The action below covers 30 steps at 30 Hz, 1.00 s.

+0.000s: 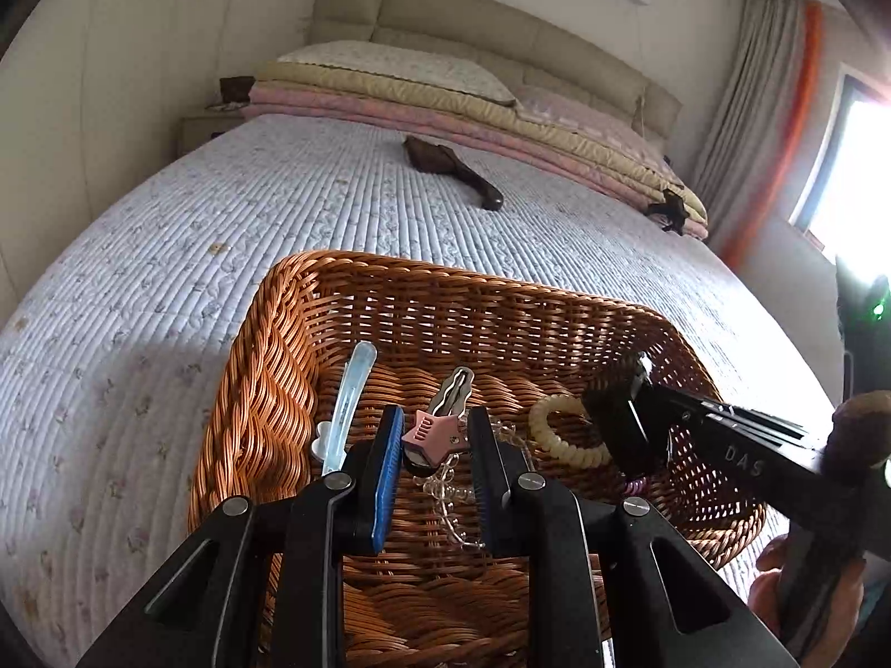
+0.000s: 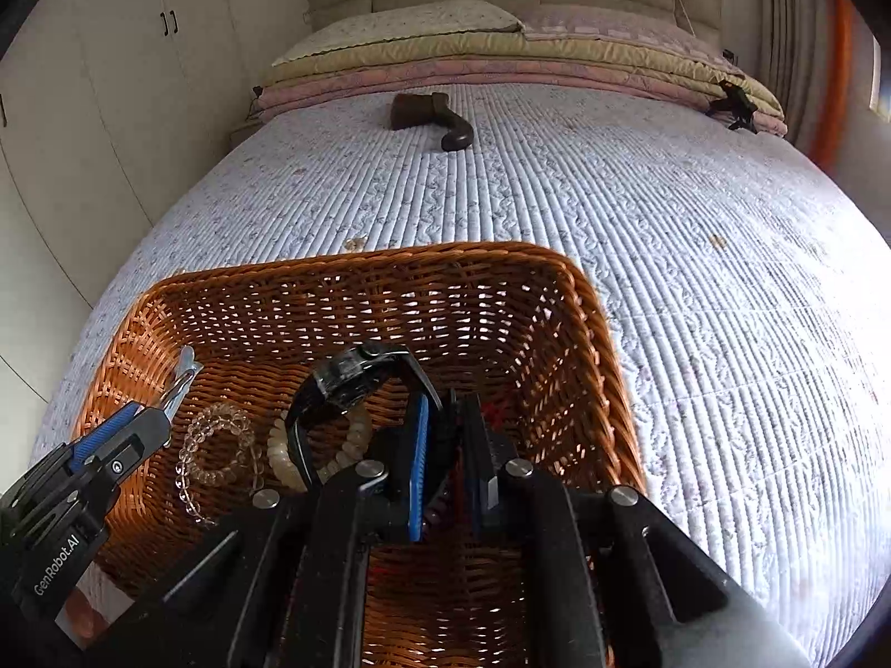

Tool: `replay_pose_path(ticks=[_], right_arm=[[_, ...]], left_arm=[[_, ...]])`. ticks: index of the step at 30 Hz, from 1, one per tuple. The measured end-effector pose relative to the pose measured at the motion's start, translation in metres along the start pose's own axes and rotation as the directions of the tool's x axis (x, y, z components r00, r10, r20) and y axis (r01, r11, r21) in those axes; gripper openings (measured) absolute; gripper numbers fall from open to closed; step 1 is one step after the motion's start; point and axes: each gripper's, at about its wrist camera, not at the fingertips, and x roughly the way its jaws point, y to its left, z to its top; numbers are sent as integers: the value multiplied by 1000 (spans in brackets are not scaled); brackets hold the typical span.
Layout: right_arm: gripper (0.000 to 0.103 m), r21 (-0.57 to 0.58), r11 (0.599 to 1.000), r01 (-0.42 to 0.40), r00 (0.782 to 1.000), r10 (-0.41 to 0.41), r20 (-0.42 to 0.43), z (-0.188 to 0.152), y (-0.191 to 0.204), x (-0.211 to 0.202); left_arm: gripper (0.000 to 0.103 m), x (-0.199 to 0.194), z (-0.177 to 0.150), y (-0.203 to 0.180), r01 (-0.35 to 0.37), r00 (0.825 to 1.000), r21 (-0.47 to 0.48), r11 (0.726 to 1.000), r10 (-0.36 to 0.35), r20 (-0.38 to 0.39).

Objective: Organize jewelry
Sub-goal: 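Carry the watch and keys into the wicker basket and open both tools, then withdraw both tools from the basket toward the crystal bracelet and earring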

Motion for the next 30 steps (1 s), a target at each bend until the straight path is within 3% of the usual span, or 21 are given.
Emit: replay_pose_path(ticks=[10, 12, 13, 14, 16, 24, 27, 30], right_arm=[[14, 14, 999, -50, 998, 49, 40, -9, -3, -24], [18, 18, 998, -63, 996, 62, 61, -14, -4, -35], [25, 25, 996, -84, 993, 82, 80, -17, -6, -43], [33, 29, 994, -104, 990, 101, 95, -18, -7, -50], [37, 26, 991, -131, 982, 126, 140, -24, -9, -73], [37, -7, 993, -118, 960, 116, 255, -55, -23, -164], [38, -25, 995, -97, 953, 100, 285, -80, -28, -194], [45, -37, 997, -63, 950, 71, 303, -112, -31, -218]], left_arm=[[25, -8, -5, -3, 40, 999, 11, 999, -40, -1], [35, -13, -6, -3, 47, 999, 13, 999, -47, -4], [43, -19, -6, -3, 61, 998, 9, 998, -61, 2], [45, -26, -7, -3, 69, 998, 12, 998, -69, 12], [45, -45, -7, -7, 78, 996, 37, 996, -80, 37], [54, -146, -28, -14, 128, 976, 99, 987, -143, 163], [55, -180, -46, -14, 139, 970, 120, 983, -160, 181], [56, -206, -68, -11, 134, 969, 123, 983, -156, 192]])
